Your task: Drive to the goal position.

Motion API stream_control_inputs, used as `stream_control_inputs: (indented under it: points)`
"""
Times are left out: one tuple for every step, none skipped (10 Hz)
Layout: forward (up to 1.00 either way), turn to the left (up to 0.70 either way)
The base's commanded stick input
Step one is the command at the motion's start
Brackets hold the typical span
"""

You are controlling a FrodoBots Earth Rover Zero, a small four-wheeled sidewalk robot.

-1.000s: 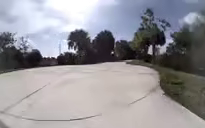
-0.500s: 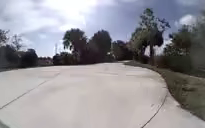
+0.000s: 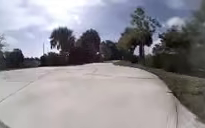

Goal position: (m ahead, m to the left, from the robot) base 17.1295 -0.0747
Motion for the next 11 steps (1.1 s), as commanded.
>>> stream_control_inputs:
  points:
    - [0.84, -0.17]
    - [0.84, -0.32]
    - [0.84, -0.34]
    - [0.84, -0.31]
    - [0.84, -0.12]
    - [0.84, 0.0]
    - [0.84, 0.0]
    - [0.84, 0.0]
    - [0.84, 0.0]
    - [0.84, 0.0]
    - [0.84, 0.0]
